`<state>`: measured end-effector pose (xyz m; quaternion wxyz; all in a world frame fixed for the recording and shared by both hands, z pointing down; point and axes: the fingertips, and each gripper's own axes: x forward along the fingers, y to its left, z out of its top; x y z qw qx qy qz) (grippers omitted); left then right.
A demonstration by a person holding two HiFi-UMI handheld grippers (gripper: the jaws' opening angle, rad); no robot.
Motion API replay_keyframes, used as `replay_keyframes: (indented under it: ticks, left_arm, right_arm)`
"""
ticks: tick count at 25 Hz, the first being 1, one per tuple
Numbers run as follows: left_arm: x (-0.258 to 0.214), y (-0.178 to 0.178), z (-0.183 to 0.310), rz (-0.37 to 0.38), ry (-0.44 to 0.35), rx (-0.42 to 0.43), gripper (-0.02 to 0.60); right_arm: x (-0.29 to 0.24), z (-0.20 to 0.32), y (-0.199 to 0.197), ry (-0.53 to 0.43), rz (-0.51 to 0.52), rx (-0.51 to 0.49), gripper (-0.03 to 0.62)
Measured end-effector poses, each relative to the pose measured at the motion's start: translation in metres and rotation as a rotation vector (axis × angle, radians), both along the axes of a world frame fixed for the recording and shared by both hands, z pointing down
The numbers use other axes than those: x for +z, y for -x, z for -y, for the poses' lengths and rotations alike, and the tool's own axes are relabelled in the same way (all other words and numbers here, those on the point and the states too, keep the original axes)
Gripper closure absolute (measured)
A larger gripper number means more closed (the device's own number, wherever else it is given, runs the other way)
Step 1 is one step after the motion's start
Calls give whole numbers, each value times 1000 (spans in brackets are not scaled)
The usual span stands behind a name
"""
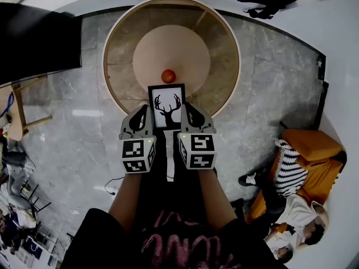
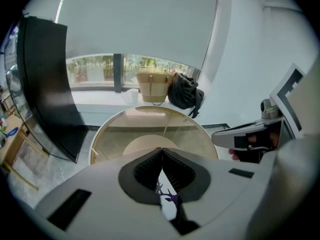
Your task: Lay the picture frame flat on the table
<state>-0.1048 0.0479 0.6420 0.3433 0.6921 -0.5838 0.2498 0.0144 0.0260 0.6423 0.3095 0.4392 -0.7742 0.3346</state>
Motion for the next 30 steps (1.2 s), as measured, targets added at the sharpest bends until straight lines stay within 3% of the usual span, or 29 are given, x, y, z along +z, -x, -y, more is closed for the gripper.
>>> replay_keyframes:
  ticks: [13, 30]
  left_arm:
    - [-114, 9, 50, 21, -185, 26, 571]
    - [-256, 13, 67, 39, -427, 26, 571]
  right_arm:
    - [-116, 47, 10, -219, 41, 4, 572]
    - [-256, 68, 12, -473, 77, -11, 572]
